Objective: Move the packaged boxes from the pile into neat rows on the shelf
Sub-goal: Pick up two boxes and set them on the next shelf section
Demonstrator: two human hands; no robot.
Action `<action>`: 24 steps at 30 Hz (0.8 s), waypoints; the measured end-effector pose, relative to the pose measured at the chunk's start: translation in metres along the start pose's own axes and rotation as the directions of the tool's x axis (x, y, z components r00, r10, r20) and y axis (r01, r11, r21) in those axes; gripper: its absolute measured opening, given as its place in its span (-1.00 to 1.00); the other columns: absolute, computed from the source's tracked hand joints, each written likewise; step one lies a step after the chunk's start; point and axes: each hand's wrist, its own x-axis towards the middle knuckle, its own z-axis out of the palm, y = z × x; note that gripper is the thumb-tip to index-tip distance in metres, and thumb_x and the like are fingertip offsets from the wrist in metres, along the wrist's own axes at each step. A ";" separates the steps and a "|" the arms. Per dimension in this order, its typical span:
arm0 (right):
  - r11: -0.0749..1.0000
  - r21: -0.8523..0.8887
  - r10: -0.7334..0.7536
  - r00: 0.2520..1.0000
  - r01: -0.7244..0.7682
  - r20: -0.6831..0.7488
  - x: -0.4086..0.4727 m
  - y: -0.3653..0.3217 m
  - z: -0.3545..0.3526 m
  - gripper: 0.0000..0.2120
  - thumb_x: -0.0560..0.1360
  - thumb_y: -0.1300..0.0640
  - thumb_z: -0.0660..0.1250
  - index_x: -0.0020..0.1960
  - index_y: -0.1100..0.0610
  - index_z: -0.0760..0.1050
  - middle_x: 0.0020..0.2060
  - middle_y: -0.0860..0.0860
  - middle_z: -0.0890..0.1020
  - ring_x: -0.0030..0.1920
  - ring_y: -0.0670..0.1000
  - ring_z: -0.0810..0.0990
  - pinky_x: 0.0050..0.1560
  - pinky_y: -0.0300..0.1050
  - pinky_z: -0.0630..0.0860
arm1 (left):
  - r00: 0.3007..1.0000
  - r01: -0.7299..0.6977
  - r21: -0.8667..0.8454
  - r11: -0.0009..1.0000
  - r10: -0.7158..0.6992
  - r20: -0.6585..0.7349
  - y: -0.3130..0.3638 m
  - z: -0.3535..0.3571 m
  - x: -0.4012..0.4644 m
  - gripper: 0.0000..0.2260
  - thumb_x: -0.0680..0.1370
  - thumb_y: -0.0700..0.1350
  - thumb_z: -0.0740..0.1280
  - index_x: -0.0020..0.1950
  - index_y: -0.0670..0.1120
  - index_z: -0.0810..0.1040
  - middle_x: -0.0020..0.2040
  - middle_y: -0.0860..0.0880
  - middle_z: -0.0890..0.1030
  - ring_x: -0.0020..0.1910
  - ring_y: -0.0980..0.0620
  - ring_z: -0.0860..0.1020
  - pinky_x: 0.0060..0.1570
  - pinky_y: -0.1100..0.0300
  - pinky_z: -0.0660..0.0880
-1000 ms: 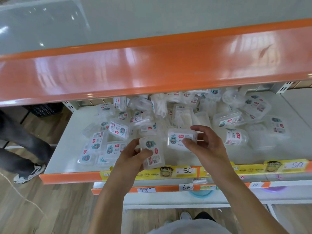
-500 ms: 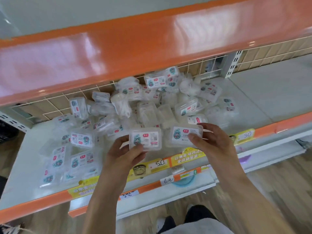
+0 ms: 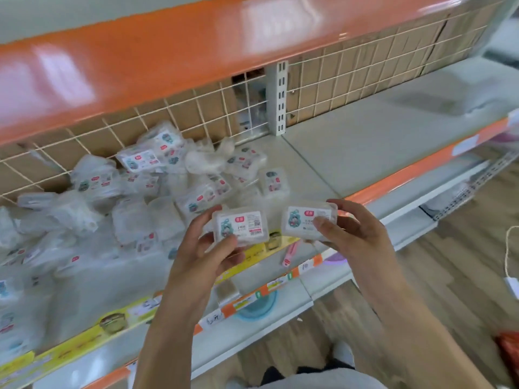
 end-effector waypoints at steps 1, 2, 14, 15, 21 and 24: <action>1.000 0.005 0.003 1.000 -0.003 -0.002 0.008 -0.005 -0.017 -0.71 0.48 0.22 0.48 0.18 0.07 0.57 -0.07 0.07 0.74 -0.04 0.14 0.73 -0.10 -0.07 0.60 | 1.000 0.001 -0.010 1.000 0.000 0.005 -0.003 0.019 0.003 -0.57 0.56 -0.30 0.37 0.32 0.13 0.51 0.12 -0.15 0.69 0.02 -0.18 0.69 0.03 0.01 0.58; 1.000 0.007 0.003 1.000 -0.003 -0.002 0.016 -0.011 -0.032 -0.71 0.48 0.23 0.48 0.18 0.08 0.57 -0.06 0.07 0.74 -0.04 0.13 0.73 -0.06 -0.04 0.61 | 1.000 0.004 -0.018 1.000 -0.004 0.006 -0.005 0.038 0.006 -0.58 0.55 -0.29 0.38 0.32 0.11 0.52 0.12 -0.16 0.69 0.02 -0.18 0.69 0.06 0.00 0.58; 0.994 -0.088 0.065 0.996 -0.060 0.062 0.118 -0.046 -0.142 -0.69 0.50 0.23 0.46 0.22 0.09 0.56 -0.08 0.06 0.75 -0.03 0.03 0.73 0.05 -0.09 0.64 | 0.995 0.042 -0.034 0.999 -0.045 -0.092 -0.029 0.177 0.043 -0.60 0.53 -0.29 0.42 0.28 0.08 0.51 0.01 -0.13 0.72 -0.02 -0.12 0.71 -0.04 0.13 0.63; 0.994 -0.091 0.069 0.995 -0.063 0.067 0.125 -0.046 -0.144 -0.69 0.50 0.22 0.46 0.22 0.09 0.56 -0.08 0.05 0.75 -0.03 0.02 0.73 0.05 -0.09 0.64 | 0.994 0.039 -0.013 0.999 -0.040 -0.097 -0.029 0.180 0.049 -0.60 0.53 -0.29 0.42 0.29 0.08 0.51 0.01 -0.13 0.72 -0.01 -0.12 0.71 -0.02 0.13 0.62; 0.996 -0.063 0.075 0.994 -0.070 0.079 0.162 -0.046 -0.145 -0.70 0.50 0.22 0.47 0.22 0.09 0.56 -0.08 0.08 0.75 -0.02 0.07 0.73 0.05 -0.10 0.66 | 0.993 0.019 0.066 0.998 -0.011 -0.118 -0.022 0.193 0.094 -0.59 0.51 -0.25 0.46 0.28 0.09 0.53 0.01 -0.13 0.72 0.03 -0.06 0.70 0.06 0.08 0.59; 0.996 -0.041 0.085 0.993 -0.082 0.077 0.179 -0.048 -0.146 -0.69 0.50 0.21 0.47 0.23 0.10 0.56 -0.07 0.09 0.75 -0.03 0.06 0.73 0.00 -0.16 0.66 | 0.994 0.020 0.091 0.996 -0.010 -0.105 -0.020 0.202 0.107 -0.59 0.52 -0.24 0.46 0.28 0.11 0.52 0.00 -0.09 0.73 0.04 -0.01 0.69 0.12 0.10 0.58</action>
